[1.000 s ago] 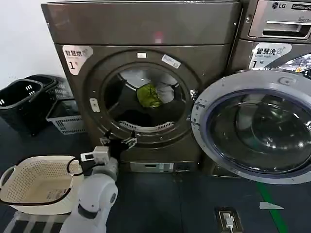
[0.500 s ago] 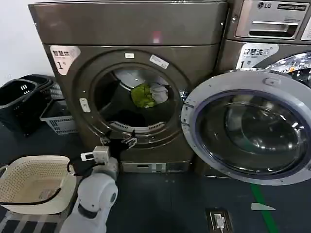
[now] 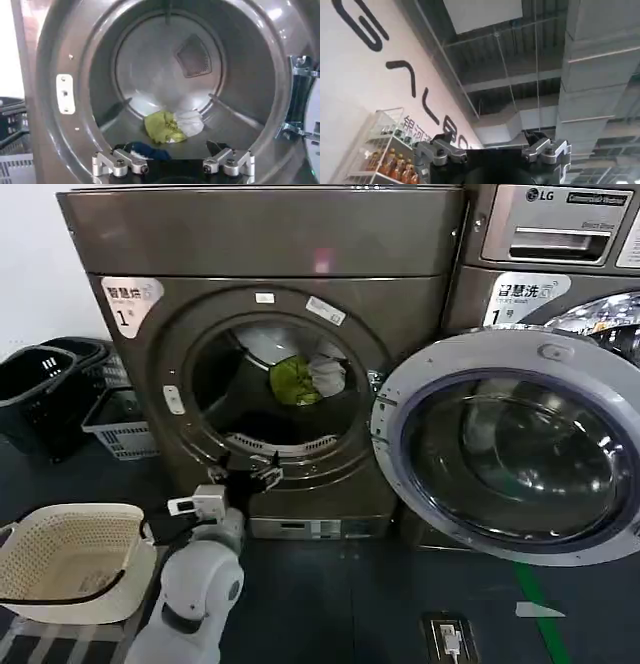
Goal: Grasp the clothes from the dryer.
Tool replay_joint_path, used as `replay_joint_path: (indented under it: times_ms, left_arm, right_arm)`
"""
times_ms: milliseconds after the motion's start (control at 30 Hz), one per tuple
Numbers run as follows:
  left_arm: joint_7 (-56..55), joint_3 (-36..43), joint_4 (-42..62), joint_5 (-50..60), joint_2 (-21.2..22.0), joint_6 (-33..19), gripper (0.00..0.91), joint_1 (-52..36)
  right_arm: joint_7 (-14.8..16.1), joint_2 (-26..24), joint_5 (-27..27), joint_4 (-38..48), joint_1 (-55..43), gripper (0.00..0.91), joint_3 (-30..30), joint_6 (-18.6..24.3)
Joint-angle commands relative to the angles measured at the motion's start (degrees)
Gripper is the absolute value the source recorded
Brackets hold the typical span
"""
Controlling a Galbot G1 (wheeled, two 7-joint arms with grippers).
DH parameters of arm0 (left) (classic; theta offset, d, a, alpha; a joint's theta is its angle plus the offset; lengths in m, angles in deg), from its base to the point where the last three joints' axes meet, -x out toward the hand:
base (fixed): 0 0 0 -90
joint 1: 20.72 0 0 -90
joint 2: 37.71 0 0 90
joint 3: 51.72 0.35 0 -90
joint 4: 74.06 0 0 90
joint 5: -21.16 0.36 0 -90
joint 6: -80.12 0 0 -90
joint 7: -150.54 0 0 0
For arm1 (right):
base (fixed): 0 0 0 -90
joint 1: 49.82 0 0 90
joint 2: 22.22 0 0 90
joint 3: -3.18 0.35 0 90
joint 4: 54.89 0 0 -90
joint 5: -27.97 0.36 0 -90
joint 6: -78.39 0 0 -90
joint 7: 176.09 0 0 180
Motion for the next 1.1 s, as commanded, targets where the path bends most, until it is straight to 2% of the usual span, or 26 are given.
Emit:
replay_joint_path:
  times_ms: [33,1100]
  left_arm:
    - [0.0,0.0,0.2,0.1,0.0,0.0,0.907,-0.1]
    - [0.1,-0.5,0.7,0.5,0.1,-0.2,0.907,0.0]
  right_arm:
    - [0.0,0.0,0.0,0.0,0.0,0.907,0.0,0.0]
    - [0.6,0.1,0.1,-0.5,0.2,0.907,0.0,0.4]
